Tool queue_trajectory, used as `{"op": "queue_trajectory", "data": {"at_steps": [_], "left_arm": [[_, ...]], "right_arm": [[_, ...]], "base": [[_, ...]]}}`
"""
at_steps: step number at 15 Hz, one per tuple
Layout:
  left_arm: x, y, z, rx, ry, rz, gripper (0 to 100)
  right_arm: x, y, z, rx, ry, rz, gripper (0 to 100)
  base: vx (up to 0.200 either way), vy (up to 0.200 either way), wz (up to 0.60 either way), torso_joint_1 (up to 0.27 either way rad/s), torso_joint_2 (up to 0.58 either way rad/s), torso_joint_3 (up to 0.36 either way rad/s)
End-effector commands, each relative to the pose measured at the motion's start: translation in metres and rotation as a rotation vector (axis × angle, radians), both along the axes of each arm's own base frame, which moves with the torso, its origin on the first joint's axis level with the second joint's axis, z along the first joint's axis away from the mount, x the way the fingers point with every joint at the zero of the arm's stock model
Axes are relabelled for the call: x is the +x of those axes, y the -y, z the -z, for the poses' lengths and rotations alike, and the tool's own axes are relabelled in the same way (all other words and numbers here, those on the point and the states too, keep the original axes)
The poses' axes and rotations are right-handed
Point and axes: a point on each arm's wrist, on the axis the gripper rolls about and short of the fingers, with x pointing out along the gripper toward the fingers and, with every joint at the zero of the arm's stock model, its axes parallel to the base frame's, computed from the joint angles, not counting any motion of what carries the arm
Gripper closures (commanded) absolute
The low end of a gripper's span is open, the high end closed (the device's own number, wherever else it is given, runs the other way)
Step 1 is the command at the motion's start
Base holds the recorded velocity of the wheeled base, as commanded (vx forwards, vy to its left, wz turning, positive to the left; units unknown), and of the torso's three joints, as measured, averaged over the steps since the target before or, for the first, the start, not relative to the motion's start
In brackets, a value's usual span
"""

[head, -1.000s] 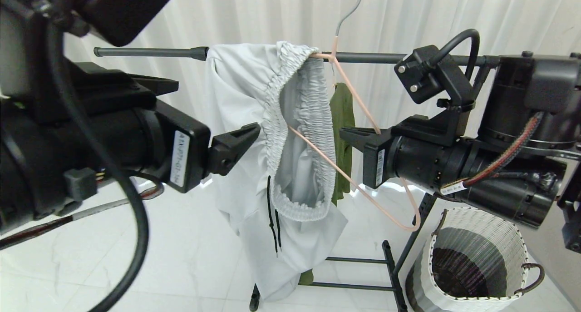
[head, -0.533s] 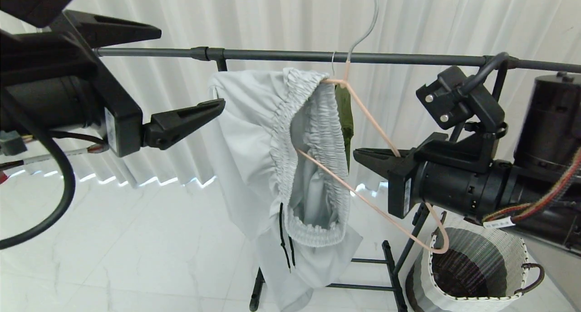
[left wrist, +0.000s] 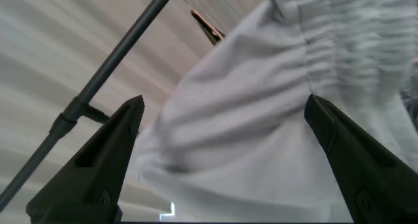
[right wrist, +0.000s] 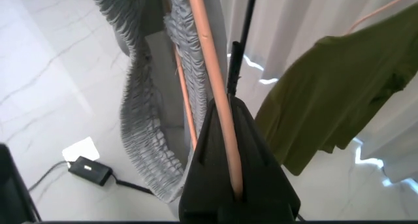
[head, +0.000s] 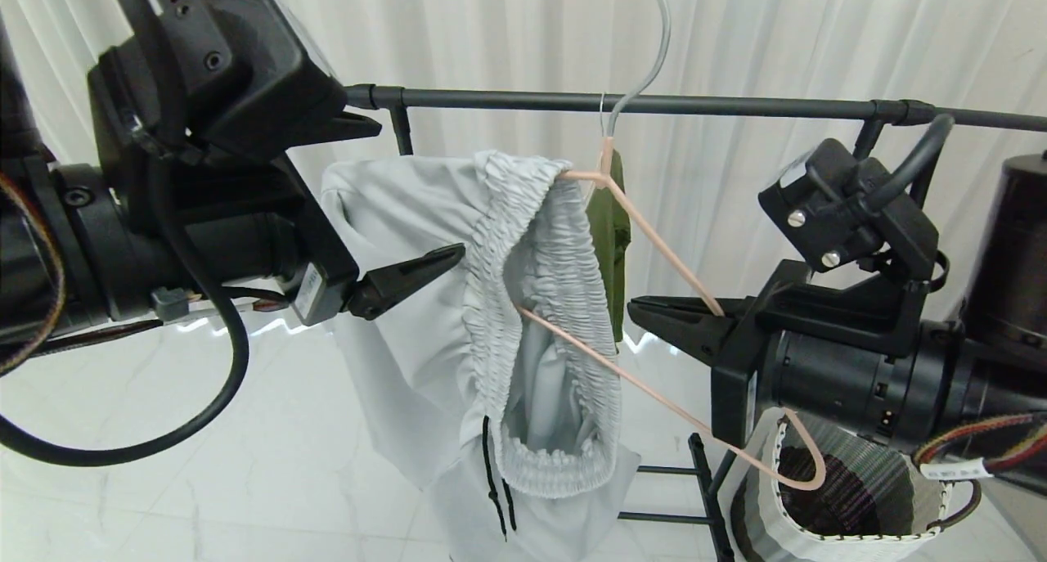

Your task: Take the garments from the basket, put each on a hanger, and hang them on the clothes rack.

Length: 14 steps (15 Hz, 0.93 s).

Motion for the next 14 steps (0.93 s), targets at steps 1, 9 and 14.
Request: {"op": "queue_trajectory", "data": {"at_steps": [1, 9, 14], "left_arm": [[0.004, 0.003, 0.004, 0.008, -0.013, 0.001, 0], [-0.001, 0.009, 0.007, 0.016, -0.022, 0.039, 0], [-0.004, 0.010, 0.021, 0.040, -0.061, 0.053, 0]], "right_arm": [[-0.005, -0.001, 0.001, -0.008, 0.005, -0.022, 100], [-0.010, 0.001, 0.006, -0.062, 0.001, -0.087, 100], [-0.014, 0.007, 0.005, -0.069, 0.006, -0.100, 100]], "base": [[0.000, 0.000, 0.00, 0.000, 0.00, 0.000], [0.000, 0.000, 0.00, 0.000, 0.00, 0.000], [0.000, 0.000, 0.00, 0.000, 0.00, 0.000]]}}
